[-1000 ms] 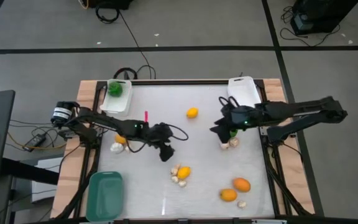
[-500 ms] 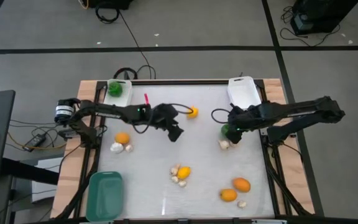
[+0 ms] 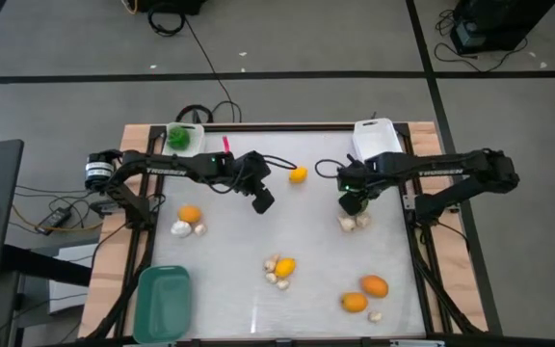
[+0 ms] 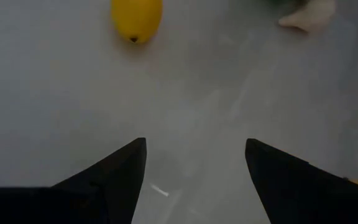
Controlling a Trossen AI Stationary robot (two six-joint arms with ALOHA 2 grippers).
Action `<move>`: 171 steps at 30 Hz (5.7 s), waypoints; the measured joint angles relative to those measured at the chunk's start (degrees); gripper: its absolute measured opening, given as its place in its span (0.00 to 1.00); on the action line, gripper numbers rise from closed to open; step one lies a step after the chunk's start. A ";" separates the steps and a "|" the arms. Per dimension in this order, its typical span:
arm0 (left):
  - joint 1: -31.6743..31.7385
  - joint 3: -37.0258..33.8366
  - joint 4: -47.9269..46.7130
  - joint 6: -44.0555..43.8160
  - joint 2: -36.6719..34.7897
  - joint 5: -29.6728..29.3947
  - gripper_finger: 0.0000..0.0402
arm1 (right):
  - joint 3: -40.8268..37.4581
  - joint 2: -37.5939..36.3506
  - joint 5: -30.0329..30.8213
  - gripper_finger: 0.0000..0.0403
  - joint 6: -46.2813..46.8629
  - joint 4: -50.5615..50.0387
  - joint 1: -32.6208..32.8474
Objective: Sort produce into baskets
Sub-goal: Put the green bell pepper into the left white bin
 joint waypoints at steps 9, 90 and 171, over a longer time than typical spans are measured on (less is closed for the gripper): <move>0.54 0.00 -0.61 1.99 0.00 -0.22 0.70 | -7.25 0.15 -7.14 0.99 0.46 9.06 -4.34; -4.82 1.88 28.87 14.85 1.33 19.23 0.83 | -0.42 2.01 -13.63 0.89 -22.85 50.72 5.89; 32.30 1.73 -34.43 1.42 -22.04 -13.67 0.86 | -5.00 1.81 -12.71 0.94 -12.94 39.59 5.65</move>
